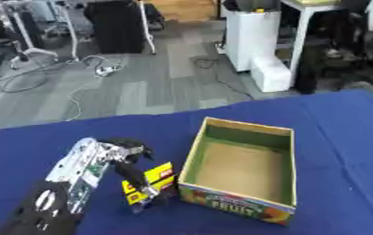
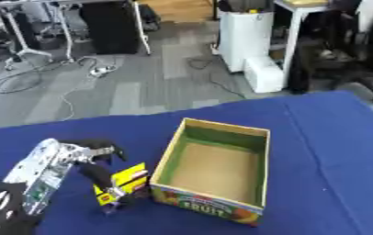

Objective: Pick up objects on the table and place them in the box.

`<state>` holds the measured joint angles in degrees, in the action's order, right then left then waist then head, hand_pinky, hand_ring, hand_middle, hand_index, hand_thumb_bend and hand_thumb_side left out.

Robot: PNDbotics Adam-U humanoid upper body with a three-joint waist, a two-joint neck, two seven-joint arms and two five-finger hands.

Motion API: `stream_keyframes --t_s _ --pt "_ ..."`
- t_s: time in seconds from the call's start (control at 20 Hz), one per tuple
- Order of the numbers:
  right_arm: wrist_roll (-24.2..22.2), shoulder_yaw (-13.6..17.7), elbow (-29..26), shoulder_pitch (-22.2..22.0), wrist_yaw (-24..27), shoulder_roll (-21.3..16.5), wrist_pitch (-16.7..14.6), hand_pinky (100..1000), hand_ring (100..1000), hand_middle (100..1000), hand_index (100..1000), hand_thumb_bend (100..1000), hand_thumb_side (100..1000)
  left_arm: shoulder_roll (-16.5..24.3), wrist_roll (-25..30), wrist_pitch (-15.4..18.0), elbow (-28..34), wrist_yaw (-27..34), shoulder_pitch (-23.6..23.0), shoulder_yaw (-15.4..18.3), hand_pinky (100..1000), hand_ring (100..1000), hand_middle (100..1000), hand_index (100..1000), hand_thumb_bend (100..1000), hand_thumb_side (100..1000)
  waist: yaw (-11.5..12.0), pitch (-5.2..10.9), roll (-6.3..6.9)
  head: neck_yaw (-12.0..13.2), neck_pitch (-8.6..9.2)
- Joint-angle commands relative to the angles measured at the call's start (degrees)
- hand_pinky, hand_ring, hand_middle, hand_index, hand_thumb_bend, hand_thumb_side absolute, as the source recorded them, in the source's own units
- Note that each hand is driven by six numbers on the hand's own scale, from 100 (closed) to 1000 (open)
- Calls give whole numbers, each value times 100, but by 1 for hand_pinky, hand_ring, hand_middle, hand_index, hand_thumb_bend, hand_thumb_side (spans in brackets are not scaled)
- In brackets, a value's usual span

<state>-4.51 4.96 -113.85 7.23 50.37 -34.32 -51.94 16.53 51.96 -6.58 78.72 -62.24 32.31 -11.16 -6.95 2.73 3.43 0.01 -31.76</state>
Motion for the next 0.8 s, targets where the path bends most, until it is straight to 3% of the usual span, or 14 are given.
stream_keyframes --t_s 0.05,0.8 --pt "9 40 -75 79 -24 -150 -2 328 378 445 526 100 1000 15 0 -20 -82 -58 139 79 473 823 878 900 1000 630 -10 38 -29 -10 -66" --pt "-36 -12 -75 120 -28 -146 -2 328 379 445 526 100 1000 -73 0 -11 -853 -224 262 151 488 830 878 902 1000 611 -75 8 -21 87 -61"
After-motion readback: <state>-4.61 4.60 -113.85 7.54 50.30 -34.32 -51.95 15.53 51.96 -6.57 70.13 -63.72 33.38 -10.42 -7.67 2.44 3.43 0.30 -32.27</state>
